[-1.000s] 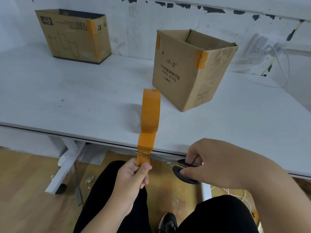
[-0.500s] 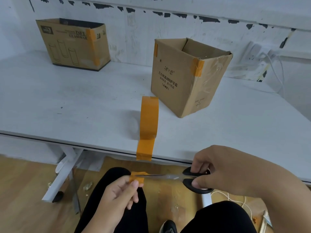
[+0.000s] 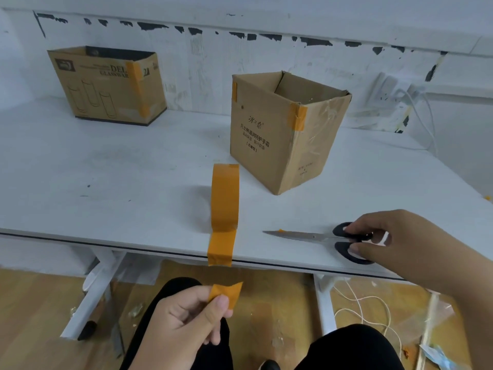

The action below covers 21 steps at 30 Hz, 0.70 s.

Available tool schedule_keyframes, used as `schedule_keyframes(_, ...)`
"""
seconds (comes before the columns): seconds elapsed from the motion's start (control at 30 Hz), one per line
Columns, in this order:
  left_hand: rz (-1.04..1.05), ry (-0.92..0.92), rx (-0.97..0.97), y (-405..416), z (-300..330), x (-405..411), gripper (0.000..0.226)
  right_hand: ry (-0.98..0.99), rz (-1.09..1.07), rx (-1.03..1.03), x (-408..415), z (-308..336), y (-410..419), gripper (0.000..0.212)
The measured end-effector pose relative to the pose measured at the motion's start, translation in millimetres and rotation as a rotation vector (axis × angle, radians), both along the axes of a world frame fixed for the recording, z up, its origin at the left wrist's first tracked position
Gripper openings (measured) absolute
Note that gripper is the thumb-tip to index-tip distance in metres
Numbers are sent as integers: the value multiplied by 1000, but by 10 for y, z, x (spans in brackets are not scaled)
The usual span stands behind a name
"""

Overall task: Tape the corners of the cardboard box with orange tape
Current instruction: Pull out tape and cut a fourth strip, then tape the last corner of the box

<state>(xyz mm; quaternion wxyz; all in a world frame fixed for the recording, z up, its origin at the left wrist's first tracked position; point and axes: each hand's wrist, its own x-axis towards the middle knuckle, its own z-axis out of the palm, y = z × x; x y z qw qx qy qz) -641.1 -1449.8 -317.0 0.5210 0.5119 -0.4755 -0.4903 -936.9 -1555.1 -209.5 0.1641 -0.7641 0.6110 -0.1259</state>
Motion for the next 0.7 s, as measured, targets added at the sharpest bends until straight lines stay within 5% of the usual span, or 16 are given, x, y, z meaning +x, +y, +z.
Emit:
schedule_keyframes(0.07,-25,-29,16,-13,116,-39,20,-4,-30,-5,39,-42,-25,22)
schedule_keyframes(0.33,-61,-118,-39,-120,459,-182,39,-71,27,-101,151,-50,41,22)
schedule_keyframes(0.43,-105,-217,-83,-192,545,-271,46,-259,69,-115,276,41,145,14)
schedule_keyframes(0.5,-120,-271,-130,-249,623,-343,49,-441,171,-8,413,116,275,34)
schedule_keyframes(0.6,-131,-338,-189,-323,744,-425,50,-404,309,106,553,139,416,58)
schedule_keyframes(0.7,-153,-407,-254,-373,820,-443,51,-400,301,100,565,167,450,51)
